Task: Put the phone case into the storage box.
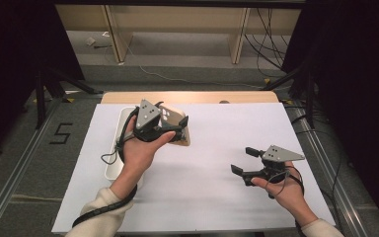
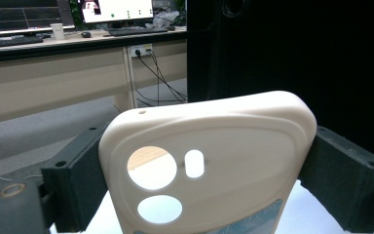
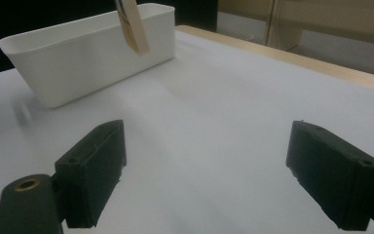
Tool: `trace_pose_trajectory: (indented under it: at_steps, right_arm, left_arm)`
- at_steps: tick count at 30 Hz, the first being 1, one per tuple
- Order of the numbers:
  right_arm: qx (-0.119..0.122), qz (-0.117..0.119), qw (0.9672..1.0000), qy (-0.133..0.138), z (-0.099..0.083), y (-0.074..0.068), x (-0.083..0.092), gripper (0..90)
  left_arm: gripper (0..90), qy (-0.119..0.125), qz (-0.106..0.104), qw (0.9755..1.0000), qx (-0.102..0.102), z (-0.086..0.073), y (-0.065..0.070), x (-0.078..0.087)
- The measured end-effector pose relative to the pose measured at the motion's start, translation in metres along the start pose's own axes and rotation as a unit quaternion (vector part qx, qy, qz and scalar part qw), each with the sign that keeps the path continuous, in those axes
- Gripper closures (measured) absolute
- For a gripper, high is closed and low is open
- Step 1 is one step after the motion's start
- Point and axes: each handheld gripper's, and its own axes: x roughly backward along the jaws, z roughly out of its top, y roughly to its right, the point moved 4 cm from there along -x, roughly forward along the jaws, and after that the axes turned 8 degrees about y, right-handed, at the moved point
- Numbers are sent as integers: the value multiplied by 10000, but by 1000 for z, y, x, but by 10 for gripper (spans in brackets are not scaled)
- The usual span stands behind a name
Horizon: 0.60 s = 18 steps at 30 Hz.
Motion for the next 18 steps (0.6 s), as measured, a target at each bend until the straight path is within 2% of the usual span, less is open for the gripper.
trace_pose_trajectory:
  at_steps: [18]
  right_arm:
    - [17,-18,10000,-28,-2,0,0,158]
  left_arm:
    - [110,37,130,9999,-57,3,-10,3]
